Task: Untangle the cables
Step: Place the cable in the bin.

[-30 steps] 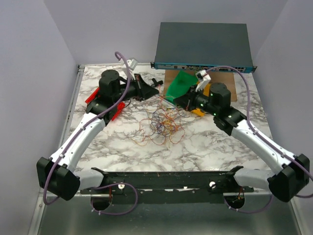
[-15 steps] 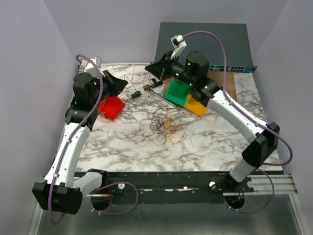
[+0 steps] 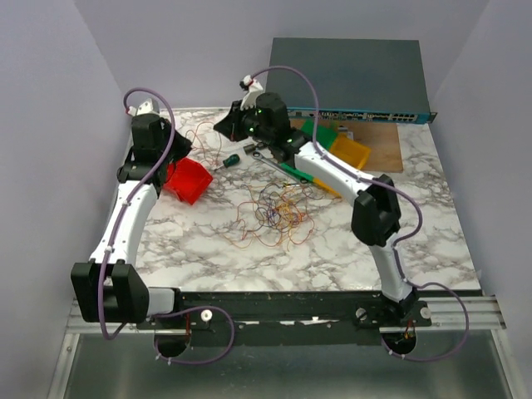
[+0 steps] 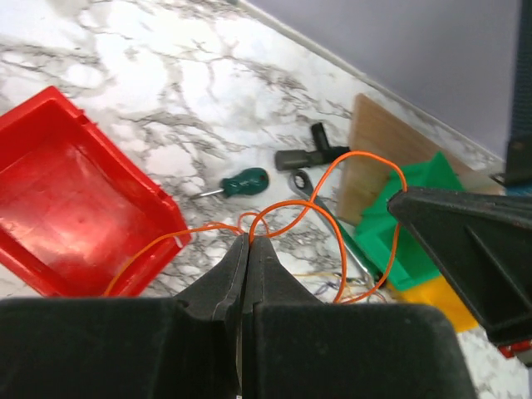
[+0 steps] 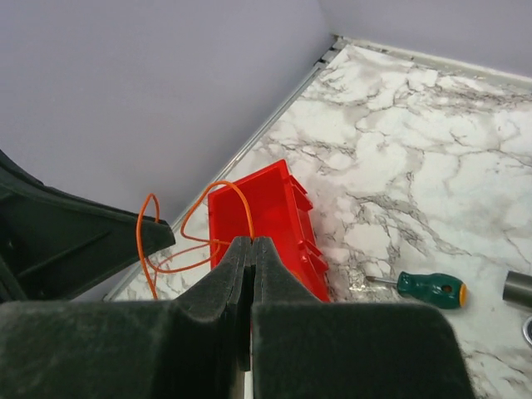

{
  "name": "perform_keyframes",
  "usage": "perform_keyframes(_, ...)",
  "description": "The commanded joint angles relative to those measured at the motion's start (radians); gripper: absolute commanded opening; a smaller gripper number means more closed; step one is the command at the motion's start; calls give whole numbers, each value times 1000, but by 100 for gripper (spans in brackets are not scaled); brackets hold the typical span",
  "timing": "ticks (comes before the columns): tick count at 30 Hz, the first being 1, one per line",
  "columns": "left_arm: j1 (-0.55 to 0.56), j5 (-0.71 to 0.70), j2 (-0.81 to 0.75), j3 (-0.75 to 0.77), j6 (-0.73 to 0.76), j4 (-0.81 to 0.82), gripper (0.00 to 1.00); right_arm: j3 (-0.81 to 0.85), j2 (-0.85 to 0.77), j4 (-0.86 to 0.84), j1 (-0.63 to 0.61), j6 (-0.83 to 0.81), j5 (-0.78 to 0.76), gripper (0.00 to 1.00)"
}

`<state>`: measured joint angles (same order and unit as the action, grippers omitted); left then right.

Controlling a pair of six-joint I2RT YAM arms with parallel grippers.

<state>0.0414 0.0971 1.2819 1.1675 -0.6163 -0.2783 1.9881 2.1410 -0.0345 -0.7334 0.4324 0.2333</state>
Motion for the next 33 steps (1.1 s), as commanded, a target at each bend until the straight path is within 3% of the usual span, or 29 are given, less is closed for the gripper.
perform_keyframes(1, -33, -80, 64, 44, 13, -3, 0, 125, 108, -6, -53, -18, -22, 1)
perform_keyframes(19, -156, -88, 369, 115, 107, 49, 0, 291, 441, -112, -155, -14, -130, 1)
perform_keyframes(25, -166, -151, 390, 131, 123, 2, 0, 367, 512, -103, -175, -38, -152, 1)
perform_keyframes(33, -186, -246, 278, 11, 82, 39, 0, 394, 506, -105, -195, -63, -166, 1)
